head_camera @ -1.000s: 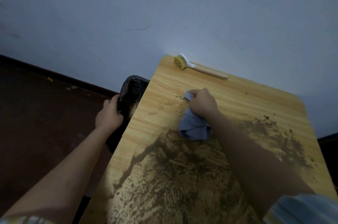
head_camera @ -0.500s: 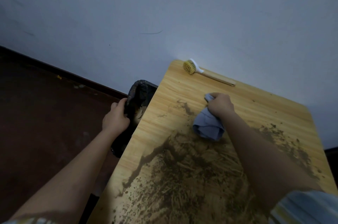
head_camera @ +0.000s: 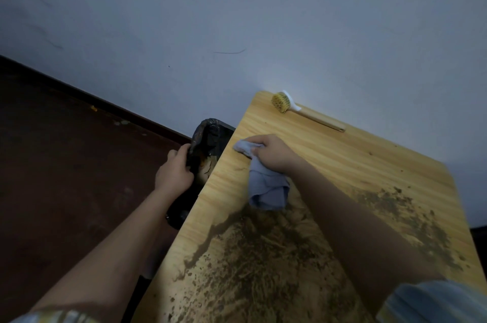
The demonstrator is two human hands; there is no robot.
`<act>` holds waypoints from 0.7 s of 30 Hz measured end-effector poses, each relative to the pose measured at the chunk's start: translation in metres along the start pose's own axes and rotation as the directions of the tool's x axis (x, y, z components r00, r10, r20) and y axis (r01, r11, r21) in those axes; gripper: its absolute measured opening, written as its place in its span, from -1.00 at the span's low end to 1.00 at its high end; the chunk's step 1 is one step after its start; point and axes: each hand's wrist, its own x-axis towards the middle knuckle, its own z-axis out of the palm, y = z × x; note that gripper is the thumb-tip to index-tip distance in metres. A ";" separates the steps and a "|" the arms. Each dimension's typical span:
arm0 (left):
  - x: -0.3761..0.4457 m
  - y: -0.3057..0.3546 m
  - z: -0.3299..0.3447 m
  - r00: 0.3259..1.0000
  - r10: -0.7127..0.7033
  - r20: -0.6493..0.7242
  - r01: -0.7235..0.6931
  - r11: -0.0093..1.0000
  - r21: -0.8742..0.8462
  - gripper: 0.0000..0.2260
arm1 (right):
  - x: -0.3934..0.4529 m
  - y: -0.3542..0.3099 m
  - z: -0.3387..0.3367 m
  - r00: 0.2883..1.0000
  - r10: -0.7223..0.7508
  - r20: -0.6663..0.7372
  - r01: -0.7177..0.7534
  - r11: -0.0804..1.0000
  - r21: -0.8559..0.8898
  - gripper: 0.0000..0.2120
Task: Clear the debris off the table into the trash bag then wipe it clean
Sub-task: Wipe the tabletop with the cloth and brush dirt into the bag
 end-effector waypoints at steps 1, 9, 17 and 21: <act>0.000 0.000 0.000 1.000 0.000 0.001 0.000 1.000 0.001 -0.46 | -0.001 -0.001 -0.009 0.999 -0.026 -0.032 0.026 1.000 0.003 -0.64; -0.001 0.002 0.000 1.000 0.001 0.011 -0.001 1.000 0.009 -0.45 | 0.009 0.022 -0.066 0.956 -0.098 -0.275 -0.021 0.916 -0.401 -0.68; -0.001 0.000 -0.005 1.000 -0.004 -0.001 0.004 1.000 0.011 -0.46 | 0.038 0.057 -0.042 0.913 0.231 -0.337 -0.323 0.914 -0.247 -0.63; 0.002 0.001 -0.005 1.000 0.004 0.003 -0.004 1.000 0.015 -0.46 | 0.041 0.047 -0.018 0.948 0.139 -0.285 -0.238 0.906 -0.350 -0.65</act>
